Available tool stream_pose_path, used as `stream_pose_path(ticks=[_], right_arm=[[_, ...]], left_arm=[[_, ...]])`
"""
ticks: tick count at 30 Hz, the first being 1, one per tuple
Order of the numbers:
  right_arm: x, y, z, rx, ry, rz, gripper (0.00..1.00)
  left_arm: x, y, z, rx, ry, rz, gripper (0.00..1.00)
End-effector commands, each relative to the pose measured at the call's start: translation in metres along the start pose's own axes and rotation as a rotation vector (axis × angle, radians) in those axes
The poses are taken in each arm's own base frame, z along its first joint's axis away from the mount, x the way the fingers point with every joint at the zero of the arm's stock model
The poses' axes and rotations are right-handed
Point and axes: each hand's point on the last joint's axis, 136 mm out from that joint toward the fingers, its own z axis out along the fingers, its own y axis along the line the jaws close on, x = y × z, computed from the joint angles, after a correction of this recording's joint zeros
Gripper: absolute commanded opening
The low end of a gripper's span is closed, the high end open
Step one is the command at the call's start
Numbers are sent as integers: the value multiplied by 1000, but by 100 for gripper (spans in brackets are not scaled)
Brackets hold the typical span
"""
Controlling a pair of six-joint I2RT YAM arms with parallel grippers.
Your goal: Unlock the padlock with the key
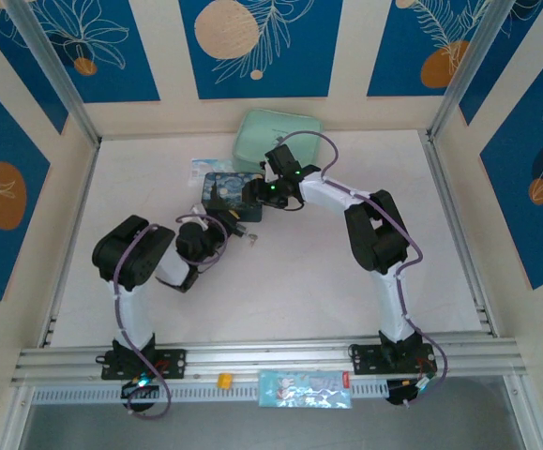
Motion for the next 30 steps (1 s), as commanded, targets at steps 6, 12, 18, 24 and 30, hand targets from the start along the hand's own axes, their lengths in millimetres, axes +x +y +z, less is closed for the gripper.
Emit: stream_pose_path(ticks=[6,12,18,24,30], right_arm=[[23,-3,14,1,83,27,67],[23,-3,15,-3,85,30,67],[23,-4,14,2,85,30,67],[24,-4,15,2,85,33,67],[23,-2,15,0,84,30,67]], left_arm=[[-2,-37,-8,122,7,20,42],[-1,-41,-6,131,7,38,36],[3,-31,-1,106,15,31,31],[9,-10,-1,51,23,12,29],[6,-6,5,30,13,9,14]])
